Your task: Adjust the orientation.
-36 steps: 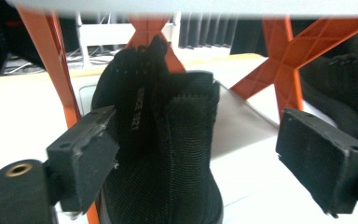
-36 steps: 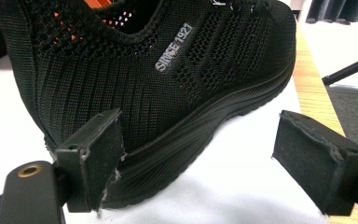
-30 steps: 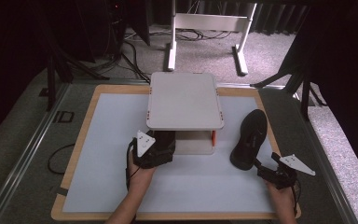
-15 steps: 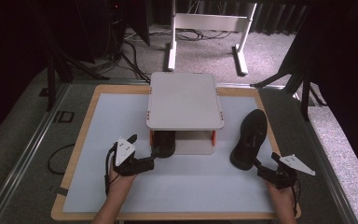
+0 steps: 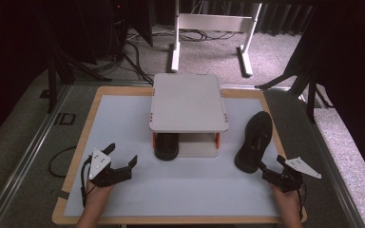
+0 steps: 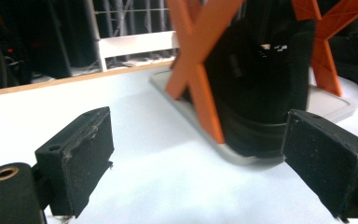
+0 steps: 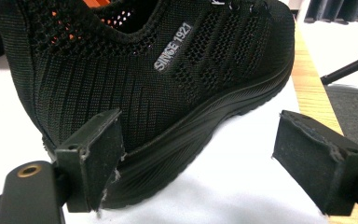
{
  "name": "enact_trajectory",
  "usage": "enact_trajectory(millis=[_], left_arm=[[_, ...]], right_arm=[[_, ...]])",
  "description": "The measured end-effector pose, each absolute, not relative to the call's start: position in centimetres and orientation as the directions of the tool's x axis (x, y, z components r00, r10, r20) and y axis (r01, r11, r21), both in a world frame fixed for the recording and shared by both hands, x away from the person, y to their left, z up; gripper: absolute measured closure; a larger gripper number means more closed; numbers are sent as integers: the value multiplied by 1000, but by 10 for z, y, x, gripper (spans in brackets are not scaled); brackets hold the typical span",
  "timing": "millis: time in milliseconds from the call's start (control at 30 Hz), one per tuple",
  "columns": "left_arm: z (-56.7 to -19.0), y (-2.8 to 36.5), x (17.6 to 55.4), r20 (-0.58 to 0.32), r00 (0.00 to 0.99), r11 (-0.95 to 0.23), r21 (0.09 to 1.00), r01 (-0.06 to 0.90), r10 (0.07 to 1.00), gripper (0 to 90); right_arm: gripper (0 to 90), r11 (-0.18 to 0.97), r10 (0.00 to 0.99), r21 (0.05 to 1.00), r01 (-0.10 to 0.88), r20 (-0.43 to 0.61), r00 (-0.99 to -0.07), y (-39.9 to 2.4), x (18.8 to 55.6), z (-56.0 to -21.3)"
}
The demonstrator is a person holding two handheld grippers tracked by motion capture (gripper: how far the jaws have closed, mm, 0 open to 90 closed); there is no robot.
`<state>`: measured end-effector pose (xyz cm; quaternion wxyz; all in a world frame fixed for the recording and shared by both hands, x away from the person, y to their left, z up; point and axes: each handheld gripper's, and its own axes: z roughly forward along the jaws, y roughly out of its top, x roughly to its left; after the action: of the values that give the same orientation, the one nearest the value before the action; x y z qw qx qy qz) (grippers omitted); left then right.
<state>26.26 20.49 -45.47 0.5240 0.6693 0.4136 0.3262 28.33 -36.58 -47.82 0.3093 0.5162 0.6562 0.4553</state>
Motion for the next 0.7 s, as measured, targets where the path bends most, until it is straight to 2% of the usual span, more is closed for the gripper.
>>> enact_trajectory(millis=[133, 500, 700], left_arm=[[-458, 219, 259, 0, 436, -103, 972, 212, 900, 94], [-474, 249, 251, 24, 334, -115, 959, 258, 942, 94], [-482, 267, 243, 7, 291, -86, 961, 262, 957, 95]], right_arm=[[151, 52, 959, 917, 397, 65, -276, -366, 283, -478], [151, 48, 958, 916, 399, 70, -278, -366, 284, -478], [151, 48, 958, 916, 399, 71, -278, -366, 284, -478]])
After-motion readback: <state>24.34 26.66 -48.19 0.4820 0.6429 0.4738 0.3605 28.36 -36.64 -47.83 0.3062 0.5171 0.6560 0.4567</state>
